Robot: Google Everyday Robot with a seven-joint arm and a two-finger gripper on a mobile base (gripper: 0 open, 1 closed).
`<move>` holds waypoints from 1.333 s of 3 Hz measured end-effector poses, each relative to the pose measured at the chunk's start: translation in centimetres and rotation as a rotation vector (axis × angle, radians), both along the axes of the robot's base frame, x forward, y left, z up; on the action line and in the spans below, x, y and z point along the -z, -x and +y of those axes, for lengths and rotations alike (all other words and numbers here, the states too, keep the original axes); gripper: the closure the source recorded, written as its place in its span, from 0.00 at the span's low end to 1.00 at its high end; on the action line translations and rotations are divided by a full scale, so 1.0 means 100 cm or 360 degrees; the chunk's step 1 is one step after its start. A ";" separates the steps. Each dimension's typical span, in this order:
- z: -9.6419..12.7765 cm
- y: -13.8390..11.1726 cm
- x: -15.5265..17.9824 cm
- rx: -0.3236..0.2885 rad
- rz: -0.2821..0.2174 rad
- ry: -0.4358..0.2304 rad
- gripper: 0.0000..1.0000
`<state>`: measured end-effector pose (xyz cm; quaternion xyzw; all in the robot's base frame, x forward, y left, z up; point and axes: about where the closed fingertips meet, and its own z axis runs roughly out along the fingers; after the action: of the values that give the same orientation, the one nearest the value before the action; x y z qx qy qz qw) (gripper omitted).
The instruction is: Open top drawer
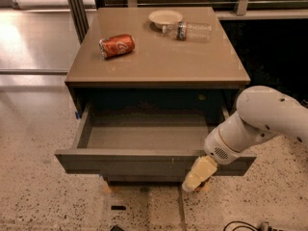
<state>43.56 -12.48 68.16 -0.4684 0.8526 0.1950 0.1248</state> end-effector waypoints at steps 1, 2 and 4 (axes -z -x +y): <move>0.000 0.000 0.000 0.0000 0.0000 0.0000 0.00; 0.001 0.003 0.003 -0.0009 0.0015 0.0005 0.00; -0.022 0.037 0.002 0.0059 0.0116 0.0074 0.00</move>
Offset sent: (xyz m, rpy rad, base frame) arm -0.0095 0.0030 -0.0101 -0.0077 0.0358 0.0160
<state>39.87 -14.72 68.00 -0.4478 0.8695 0.1898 0.0863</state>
